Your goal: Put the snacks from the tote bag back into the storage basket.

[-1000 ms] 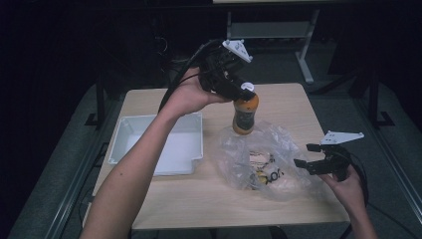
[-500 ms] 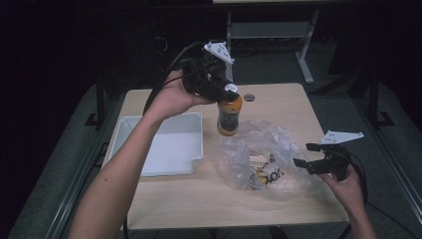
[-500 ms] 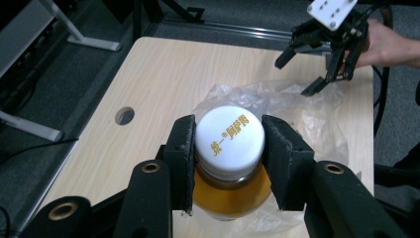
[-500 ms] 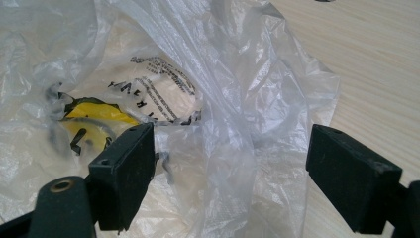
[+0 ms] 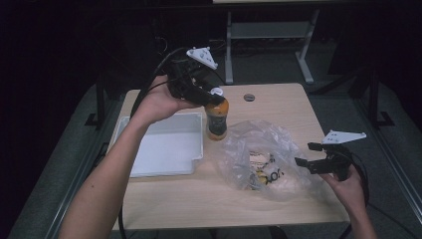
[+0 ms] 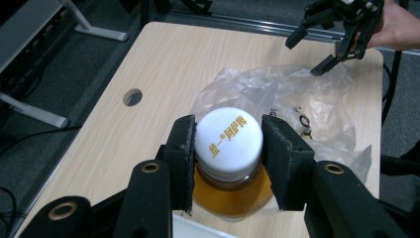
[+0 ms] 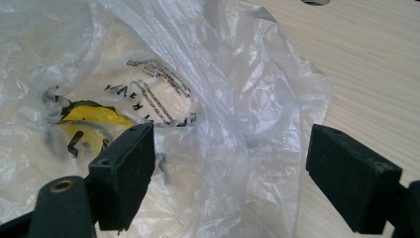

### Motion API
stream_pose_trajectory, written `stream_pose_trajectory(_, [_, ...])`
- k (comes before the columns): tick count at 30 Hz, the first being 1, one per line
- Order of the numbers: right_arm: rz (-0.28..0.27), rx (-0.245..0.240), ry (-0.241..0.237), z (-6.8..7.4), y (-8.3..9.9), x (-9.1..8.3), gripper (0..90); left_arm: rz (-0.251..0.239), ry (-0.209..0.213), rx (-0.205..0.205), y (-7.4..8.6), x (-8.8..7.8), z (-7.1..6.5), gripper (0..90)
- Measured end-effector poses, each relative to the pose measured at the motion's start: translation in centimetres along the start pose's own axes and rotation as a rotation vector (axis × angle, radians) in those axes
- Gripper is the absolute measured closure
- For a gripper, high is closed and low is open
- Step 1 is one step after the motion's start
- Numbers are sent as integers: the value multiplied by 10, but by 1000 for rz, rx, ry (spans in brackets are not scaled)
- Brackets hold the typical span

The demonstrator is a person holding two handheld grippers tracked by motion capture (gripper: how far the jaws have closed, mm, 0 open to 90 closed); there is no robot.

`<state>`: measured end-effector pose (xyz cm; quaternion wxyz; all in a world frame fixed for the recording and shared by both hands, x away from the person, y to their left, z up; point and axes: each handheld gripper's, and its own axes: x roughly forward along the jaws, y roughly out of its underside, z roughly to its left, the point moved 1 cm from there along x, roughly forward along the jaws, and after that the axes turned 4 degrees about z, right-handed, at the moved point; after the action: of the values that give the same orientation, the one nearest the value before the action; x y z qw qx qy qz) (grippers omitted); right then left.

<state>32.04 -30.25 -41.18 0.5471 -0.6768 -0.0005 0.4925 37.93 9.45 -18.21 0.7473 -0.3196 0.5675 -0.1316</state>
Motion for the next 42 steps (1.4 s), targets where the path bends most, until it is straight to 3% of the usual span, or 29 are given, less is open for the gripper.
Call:
stream_pose_trajectory(23, [-10,-2,5,2,-1,-1,183,7,-24,-67,51,-16,14,589])
stream_pose_trajectory(42, [-14,1,10,2,-1,-3,183,18,-30,-93,76,-11,17,589])
